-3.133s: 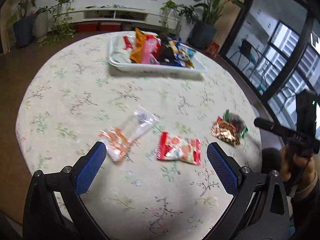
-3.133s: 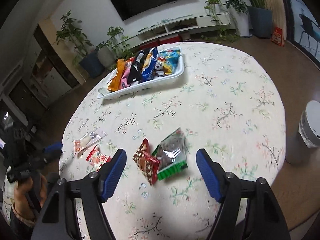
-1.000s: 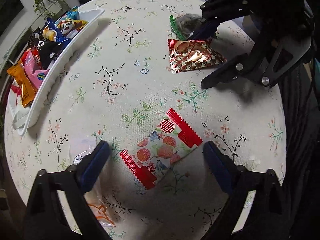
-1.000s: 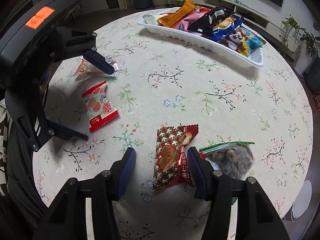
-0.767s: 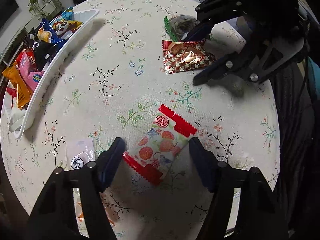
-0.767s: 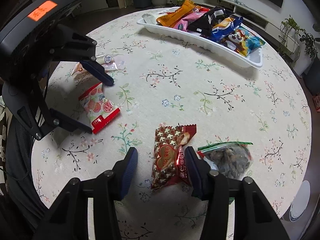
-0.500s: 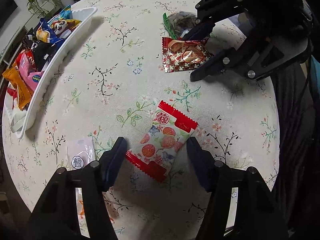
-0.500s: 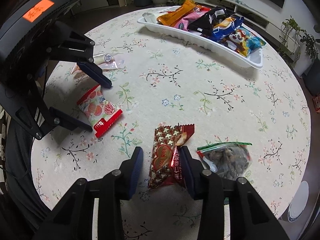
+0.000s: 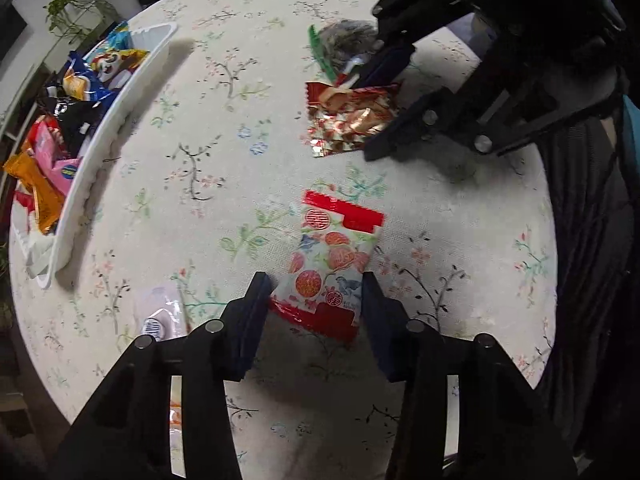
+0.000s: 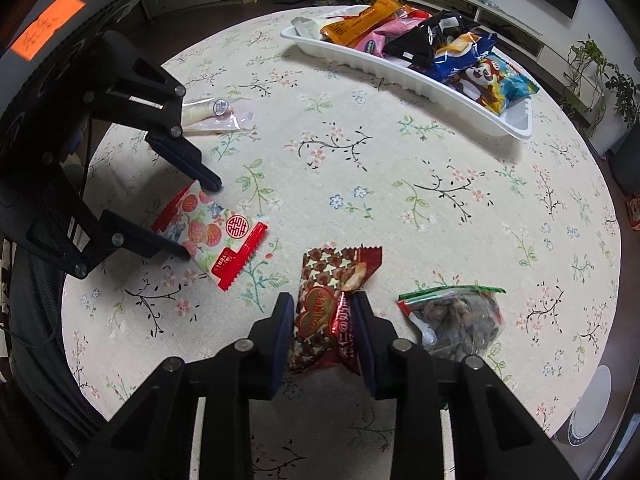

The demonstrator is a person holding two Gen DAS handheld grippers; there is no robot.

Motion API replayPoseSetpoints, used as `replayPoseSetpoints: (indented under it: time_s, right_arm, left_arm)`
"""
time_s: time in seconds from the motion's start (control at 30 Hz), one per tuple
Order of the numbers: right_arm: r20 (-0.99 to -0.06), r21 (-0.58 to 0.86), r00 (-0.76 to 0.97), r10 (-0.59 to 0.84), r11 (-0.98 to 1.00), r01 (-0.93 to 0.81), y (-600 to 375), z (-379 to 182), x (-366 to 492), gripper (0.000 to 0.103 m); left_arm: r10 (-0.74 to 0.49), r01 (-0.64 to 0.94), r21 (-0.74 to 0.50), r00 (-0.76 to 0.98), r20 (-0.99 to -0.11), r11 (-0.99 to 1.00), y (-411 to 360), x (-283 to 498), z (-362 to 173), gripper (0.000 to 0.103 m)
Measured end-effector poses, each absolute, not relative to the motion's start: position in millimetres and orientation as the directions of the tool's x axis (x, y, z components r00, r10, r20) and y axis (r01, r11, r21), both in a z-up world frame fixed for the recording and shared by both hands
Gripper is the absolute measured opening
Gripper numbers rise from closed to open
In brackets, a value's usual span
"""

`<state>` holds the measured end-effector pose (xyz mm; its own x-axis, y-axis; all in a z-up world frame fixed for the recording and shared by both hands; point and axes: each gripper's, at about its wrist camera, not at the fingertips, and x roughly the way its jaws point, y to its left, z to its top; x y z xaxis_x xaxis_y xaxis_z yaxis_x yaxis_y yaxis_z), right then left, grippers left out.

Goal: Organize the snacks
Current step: 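Close the left tool on the red-white candy packet while the right tool grasps the chocolate wrapper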

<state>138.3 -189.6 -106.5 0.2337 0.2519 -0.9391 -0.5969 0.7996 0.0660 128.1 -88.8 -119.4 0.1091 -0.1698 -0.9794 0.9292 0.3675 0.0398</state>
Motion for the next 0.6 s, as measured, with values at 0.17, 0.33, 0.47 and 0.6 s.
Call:
replayPoseSetpoints:
  time_s: [0.17,0.33,0.47,0.6]
  right_arm:
    - [-0.942,0.058,0.231,0.243,0.798,-0.6,-188,-107,139,0.033]
    - [-0.943,0.058,0.228,0.243,0.795,-0.603,-187,-108,140,0.033]
    - [-0.944,0.058,0.224,0.242,0.791,-0.609,-187,-108,141,0.033]
    - [-0.946,0.061,0.217,0.241,0.789,-0.611,-186,-108,142,0.033]
  left_arm:
    - [-0.157,0.928,0.086,0.151,-0.976,0.363,-96,126,-118,0.047]
    - [-0.146,0.93,0.064,0.124,-0.981,0.361,-104,132,-122,0.057]
    - [-0.13,0.939,0.086,0.136,-0.982,0.333,-114,133,-123,0.057]
    - [-0.131,0.938,0.045,0.096,-0.987,0.345,-121,143,-126,0.057]
